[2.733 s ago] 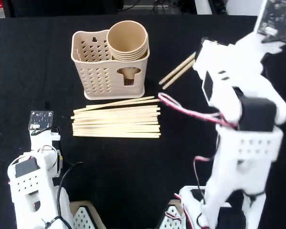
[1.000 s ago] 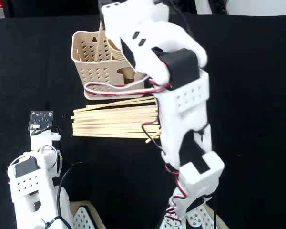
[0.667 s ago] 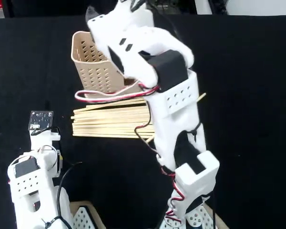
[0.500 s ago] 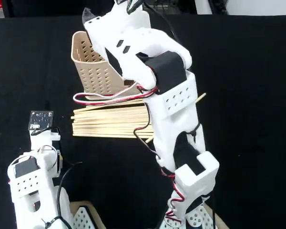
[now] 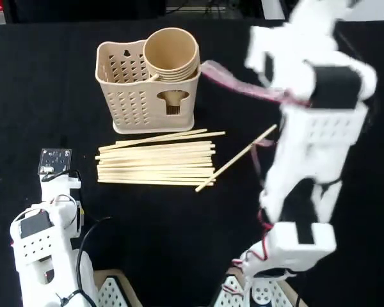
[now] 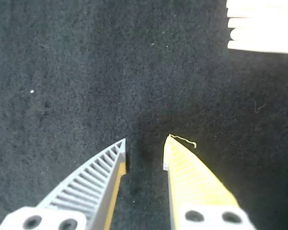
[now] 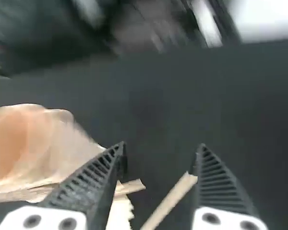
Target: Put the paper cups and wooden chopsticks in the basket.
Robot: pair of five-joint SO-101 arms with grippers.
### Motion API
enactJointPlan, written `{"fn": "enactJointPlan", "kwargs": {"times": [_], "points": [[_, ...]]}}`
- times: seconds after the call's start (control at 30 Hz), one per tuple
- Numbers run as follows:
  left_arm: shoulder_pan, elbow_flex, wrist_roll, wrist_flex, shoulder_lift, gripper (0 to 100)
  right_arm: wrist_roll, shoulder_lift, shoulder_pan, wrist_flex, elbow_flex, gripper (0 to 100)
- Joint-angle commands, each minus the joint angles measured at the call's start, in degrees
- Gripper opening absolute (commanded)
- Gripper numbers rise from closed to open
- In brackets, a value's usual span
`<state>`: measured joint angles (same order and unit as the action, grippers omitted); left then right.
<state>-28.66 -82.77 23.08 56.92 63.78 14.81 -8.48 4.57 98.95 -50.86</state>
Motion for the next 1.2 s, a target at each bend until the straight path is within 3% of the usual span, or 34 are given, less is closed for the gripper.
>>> {"fn": "enactJointPlan", "kwargs": {"times": [0.0, 0.17, 0.33, 0.83, 1.17], "points": [[-0.6, 0.2, 0.4, -0.2, 0.7, 14, 6.3, -3.5, 6.3, -1.4, 18.6, 15.2], [-0.6, 0.2, 0.4, -0.2, 0.7, 14, 13.0, -11.5, 7.0, -9.9, 33.5, 12.0], [-0.6, 0.2, 0.4, -0.2, 0.7, 14, 14.2, -18.4, 6.7, -16.2, 35.1, 12.0], [-0.6, 0.2, 0.4, -0.2, 0.7, 14, 26.5, -29.9, 7.6, -18.8, 24.6, 11.9], [-0.6, 0.2, 0.4, -0.2, 0.7, 14, 28.0, -36.3, 7.4, -18.5, 18.1, 11.6]]}}
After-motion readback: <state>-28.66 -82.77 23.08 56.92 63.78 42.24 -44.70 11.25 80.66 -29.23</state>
